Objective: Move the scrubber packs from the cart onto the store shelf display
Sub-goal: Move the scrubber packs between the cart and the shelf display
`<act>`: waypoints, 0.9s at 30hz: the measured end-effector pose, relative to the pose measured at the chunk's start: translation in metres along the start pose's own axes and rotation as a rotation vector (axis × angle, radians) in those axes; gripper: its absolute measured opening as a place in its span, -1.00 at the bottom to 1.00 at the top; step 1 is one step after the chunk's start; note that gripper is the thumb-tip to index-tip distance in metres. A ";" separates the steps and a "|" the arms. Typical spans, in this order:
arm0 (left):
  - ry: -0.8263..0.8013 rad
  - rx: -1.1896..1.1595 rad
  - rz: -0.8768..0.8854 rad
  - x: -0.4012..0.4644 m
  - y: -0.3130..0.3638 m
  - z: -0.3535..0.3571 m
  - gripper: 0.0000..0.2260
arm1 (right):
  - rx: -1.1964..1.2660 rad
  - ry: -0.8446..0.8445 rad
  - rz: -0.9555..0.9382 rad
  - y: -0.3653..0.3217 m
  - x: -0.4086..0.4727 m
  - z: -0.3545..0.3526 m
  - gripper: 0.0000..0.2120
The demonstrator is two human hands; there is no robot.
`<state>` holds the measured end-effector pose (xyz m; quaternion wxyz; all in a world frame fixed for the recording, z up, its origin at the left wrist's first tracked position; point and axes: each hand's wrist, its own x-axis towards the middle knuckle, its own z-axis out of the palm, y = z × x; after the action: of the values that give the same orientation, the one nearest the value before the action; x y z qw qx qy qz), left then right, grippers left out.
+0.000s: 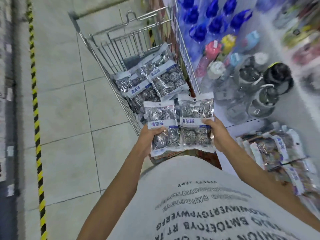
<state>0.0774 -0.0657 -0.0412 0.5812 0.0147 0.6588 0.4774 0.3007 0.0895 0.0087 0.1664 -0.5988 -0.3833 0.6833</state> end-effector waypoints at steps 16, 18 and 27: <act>-0.340 0.438 0.154 -0.093 -0.014 0.073 -0.65 | 0.580 0.458 -0.137 0.113 -0.227 -0.097 -0.91; -0.382 0.497 0.145 -0.109 -0.028 0.093 -0.67 | 0.628 0.511 -0.144 0.134 -0.250 -0.116 -0.88; -0.549 0.700 0.045 -0.192 -0.131 0.175 -0.61 | 0.780 0.614 -0.147 0.287 -0.331 -0.224 -0.26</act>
<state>0.3462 -0.1400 0.0417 0.6841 0.3512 0.6015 0.2164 0.6541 -0.2520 0.0325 0.5308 -0.6368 -0.0737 0.5543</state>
